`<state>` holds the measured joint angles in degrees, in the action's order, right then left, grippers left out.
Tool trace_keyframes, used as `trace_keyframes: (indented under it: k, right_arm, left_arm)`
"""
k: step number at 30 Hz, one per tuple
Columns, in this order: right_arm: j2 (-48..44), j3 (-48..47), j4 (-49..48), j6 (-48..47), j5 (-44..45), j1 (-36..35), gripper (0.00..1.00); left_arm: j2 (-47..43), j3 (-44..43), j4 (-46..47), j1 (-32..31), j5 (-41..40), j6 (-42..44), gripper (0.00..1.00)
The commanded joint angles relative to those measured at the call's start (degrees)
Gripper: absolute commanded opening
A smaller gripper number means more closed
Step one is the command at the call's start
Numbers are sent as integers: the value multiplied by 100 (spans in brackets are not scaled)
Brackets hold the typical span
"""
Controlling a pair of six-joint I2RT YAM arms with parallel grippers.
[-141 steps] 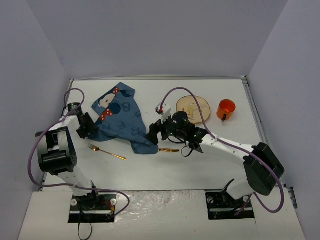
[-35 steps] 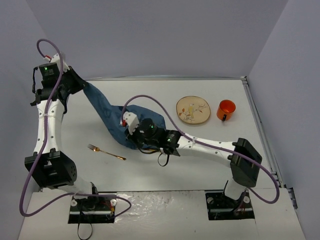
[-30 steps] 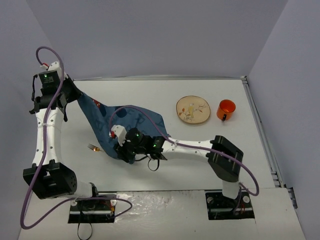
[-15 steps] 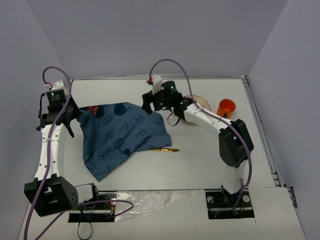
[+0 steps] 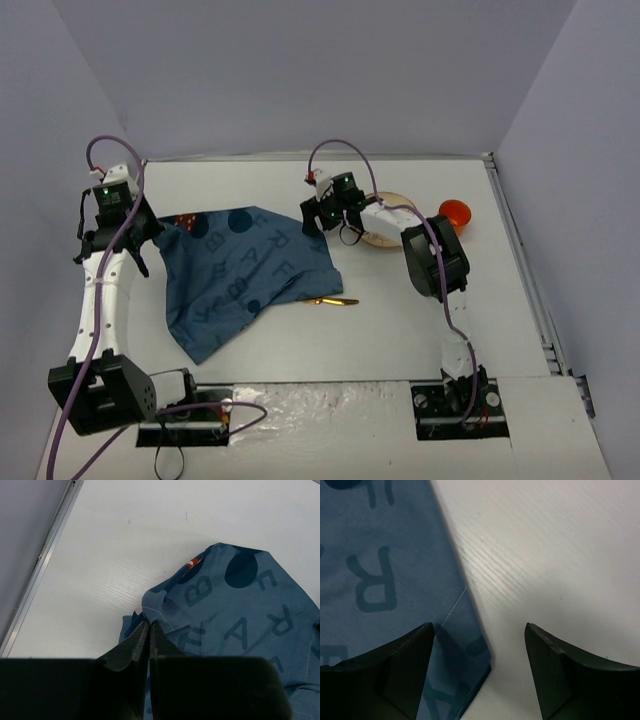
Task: Set the dinner table for one person
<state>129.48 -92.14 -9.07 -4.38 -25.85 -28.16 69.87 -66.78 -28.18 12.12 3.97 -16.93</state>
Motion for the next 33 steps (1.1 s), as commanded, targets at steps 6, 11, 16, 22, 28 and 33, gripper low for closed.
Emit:
trace_keyframes:
  k: [6, 11, 16, 22, 28, 33]
  right_arm:
    - [242, -490, -204, -142, -688, -152, 65]
    - [490, -612, -139, -154, -795, -237, 57]
    - [542, -791, -94, -196, -579, -315, 23]
    - [-143, -1083, 163, -706, 913, -532, 2]
    - [-1126, -510, 177, -1793, 3235, -1505, 0]
    - [-1471, 365, 154, -1624, 3541, -2450, 1]
  left_arm:
    - [-87, -80, 319, 121, 60, -3, 0]
    - [-96, -69, 319, 142, 95, -3, 0]
    - [-70, -54, 324, 179, 123, -21, 0]
    - [-39, -63, 336, 251, 218, -56, 0]
    - [-61, -63, 349, 348, 268, -108, 0]
    - [-64, -66, 320, 388, 242, -117, 0]
